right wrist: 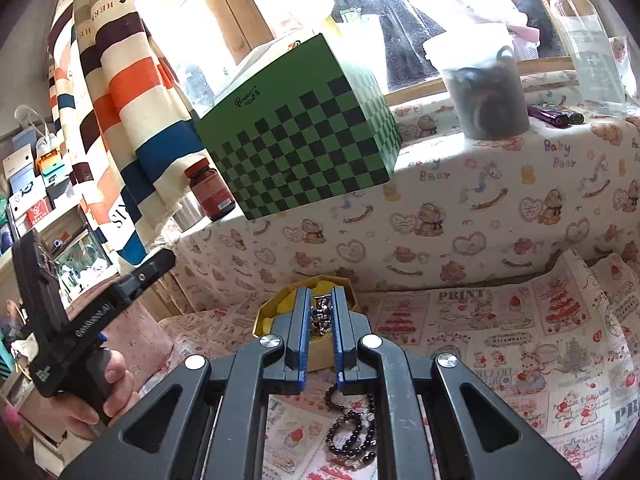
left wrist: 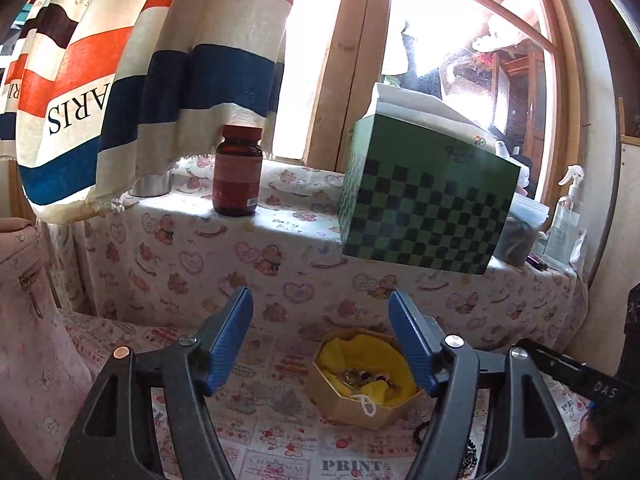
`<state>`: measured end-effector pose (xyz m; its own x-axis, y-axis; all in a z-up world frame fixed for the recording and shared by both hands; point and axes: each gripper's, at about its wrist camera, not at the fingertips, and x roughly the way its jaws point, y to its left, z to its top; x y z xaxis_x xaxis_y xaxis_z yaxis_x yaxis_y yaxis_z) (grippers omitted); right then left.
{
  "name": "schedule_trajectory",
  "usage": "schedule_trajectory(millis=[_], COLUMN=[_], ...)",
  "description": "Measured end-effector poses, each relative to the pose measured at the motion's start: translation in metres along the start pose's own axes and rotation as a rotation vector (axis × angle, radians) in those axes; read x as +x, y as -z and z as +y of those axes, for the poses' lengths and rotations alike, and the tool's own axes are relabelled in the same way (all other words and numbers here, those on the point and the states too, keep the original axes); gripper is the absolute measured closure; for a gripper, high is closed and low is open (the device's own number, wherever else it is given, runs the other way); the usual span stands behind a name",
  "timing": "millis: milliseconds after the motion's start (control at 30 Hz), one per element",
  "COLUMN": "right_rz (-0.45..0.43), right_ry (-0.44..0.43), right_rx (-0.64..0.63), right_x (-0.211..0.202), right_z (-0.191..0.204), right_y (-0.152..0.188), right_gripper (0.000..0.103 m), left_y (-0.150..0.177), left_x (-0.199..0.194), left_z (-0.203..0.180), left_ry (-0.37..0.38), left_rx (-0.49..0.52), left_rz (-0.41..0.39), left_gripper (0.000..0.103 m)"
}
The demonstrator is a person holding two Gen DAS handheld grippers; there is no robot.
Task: Organize jewelry
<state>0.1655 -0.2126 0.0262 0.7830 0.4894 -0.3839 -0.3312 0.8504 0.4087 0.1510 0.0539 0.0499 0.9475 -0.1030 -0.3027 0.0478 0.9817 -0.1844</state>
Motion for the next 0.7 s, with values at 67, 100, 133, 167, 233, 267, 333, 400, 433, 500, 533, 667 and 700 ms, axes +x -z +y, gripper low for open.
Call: schedule_trajectory(millis=[67,100,133,167,233,267,333,400,433,500,533,667,700], right_rz=[-0.022,-0.020,-0.014,-0.004,0.023,0.036,0.063,0.093,0.104,0.128,0.139,0.148,0.150], right_ry=[-0.017,-0.015,-0.006,0.003,0.001,-0.003,0.001,0.007,0.006,-0.019,-0.032,-0.032,-0.033], right_rx=[-0.012,-0.025,-0.036,-0.046,-0.053,-0.056,-0.060,-0.058,-0.050,-0.017,-0.002,-0.017,-0.023], right_x=[-0.005,-0.004,-0.002,0.002,0.013,0.018,0.033,0.049,0.056,0.067,0.072,0.086,0.089], right_z=[0.006,0.009,0.012,0.015,0.019,0.022,0.026,0.030,0.031,0.031,0.032,0.042,0.045], right_y=[-0.007,-0.010,-0.013,-0.015,-0.019,-0.020,-0.022,-0.023,-0.023,-0.023,-0.023,-0.024,-0.024], right_gripper=[0.092,0.092,0.092,0.092,0.092,0.092,0.092,0.092,0.092,0.092,0.092,0.092,0.092], left_y=[-0.001,-0.002,-0.002,-0.003,-0.004,-0.005,-0.006,-0.006,-0.007,-0.007,-0.008,-0.010,-0.011], left_x=[0.003,0.003,0.003,0.002,-0.001,-0.001,-0.002,-0.003,-0.003,-0.004,-0.005,-0.008,-0.009], left_z=[0.006,0.008,0.010,0.011,0.014,0.014,0.015,0.015,0.016,0.016,0.017,0.022,0.023], left_ry=[-0.005,-0.012,-0.021,-0.028,-0.036,-0.035,-0.037,-0.046,-0.049,-0.055,-0.057,-0.052,-0.049], left_rx=[-0.017,-0.021,-0.023,-0.025,-0.034,-0.035,-0.035,-0.033,-0.031,-0.030,-0.034,-0.061,-0.068], left_rz=[0.005,0.002,-0.001,-0.004,-0.015,-0.015,-0.015,-0.017,-0.018,-0.022,-0.024,-0.031,-0.035], left_gripper=[0.034,0.034,0.034,0.033,0.032,0.031,0.031,0.029,0.029,0.027,0.027,0.025,0.024])
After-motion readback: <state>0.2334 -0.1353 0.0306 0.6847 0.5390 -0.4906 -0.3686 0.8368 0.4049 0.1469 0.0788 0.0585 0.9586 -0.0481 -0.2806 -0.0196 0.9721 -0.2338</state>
